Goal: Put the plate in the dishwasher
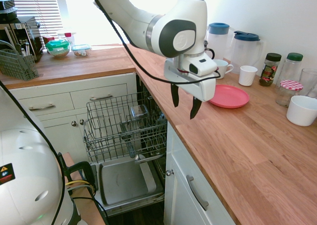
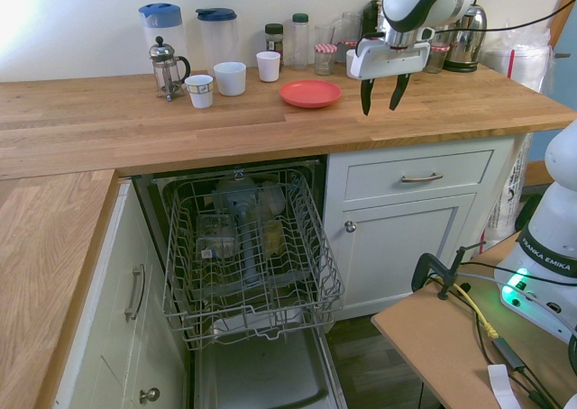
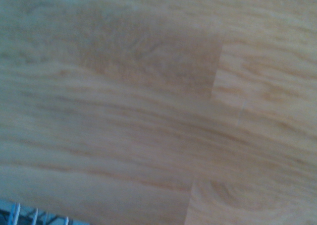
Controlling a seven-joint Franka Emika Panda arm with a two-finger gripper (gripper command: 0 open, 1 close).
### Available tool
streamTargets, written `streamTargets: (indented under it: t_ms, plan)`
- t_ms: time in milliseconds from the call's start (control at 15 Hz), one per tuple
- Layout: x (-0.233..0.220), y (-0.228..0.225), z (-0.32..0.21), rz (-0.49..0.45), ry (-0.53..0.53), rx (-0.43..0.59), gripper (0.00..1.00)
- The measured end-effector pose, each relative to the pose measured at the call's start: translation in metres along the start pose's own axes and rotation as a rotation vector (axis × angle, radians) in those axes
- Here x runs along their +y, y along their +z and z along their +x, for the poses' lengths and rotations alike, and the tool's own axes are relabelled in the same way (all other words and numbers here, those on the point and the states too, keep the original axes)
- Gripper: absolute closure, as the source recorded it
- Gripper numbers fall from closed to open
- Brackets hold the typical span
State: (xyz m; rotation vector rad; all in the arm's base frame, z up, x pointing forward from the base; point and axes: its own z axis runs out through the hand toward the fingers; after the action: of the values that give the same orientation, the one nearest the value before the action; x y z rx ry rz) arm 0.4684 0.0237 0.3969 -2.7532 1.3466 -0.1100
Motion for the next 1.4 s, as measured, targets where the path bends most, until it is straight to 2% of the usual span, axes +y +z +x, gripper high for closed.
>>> streamTargets:
  t_ms: [467, 933, 1333, 1400]
  plan:
    - [-0.045, 0.013, 0.108, 0.109, 0.185, -0.068, 0.00]
    - [-0.086, 0.044, 0.183, 0.253, 0.228, -0.134, 0.00]
    - [-0.106, 0.061, 0.209, 0.289, 0.256, -0.181, 0.00]
    - [-0.108, 0.063, 0.211, 0.288, 0.256, -0.187, 1.00]
